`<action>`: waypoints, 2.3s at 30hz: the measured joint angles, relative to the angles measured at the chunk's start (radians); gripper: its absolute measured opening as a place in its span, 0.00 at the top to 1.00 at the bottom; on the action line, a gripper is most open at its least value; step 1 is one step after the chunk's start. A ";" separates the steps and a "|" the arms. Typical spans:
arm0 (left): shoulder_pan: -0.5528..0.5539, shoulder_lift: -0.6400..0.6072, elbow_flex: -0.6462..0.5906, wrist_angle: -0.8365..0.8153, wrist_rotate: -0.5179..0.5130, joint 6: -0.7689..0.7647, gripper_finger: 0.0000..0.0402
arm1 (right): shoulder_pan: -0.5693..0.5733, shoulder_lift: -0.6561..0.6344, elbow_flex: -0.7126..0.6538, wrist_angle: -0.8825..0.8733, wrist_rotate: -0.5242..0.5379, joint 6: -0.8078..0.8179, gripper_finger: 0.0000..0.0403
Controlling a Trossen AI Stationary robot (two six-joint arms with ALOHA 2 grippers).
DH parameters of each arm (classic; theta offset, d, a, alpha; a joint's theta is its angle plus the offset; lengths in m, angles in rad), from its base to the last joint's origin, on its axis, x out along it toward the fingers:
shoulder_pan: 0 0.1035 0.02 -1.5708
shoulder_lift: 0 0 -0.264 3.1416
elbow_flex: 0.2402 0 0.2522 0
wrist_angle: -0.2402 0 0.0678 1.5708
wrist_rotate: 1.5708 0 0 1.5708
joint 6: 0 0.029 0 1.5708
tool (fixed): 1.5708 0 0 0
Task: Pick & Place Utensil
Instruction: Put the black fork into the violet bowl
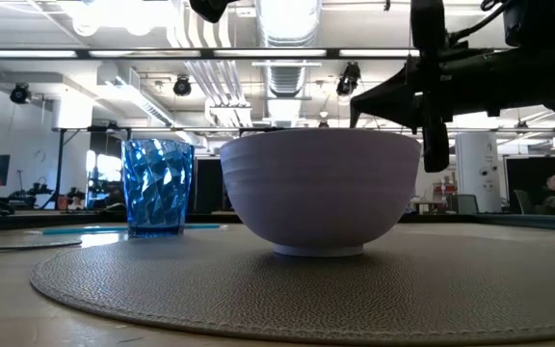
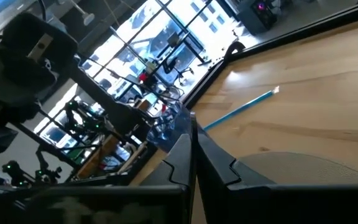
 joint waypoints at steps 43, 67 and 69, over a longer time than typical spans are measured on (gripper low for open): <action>0.000 0.000 0.001 0.001 0.000 -0.019 0.59 | 0.004 0.114 0.058 -0.005 -0.046 -0.039 0.94; 0.000 0.000 0.008 -0.021 0.000 0.026 0.59 | 0.005 0.114 0.044 -0.003 -0.048 -0.037 0.69; 0.000 0.000 0.020 -0.043 0.000 0.026 0.59 | 0.005 0.113 0.044 -0.002 -0.048 -0.037 0.67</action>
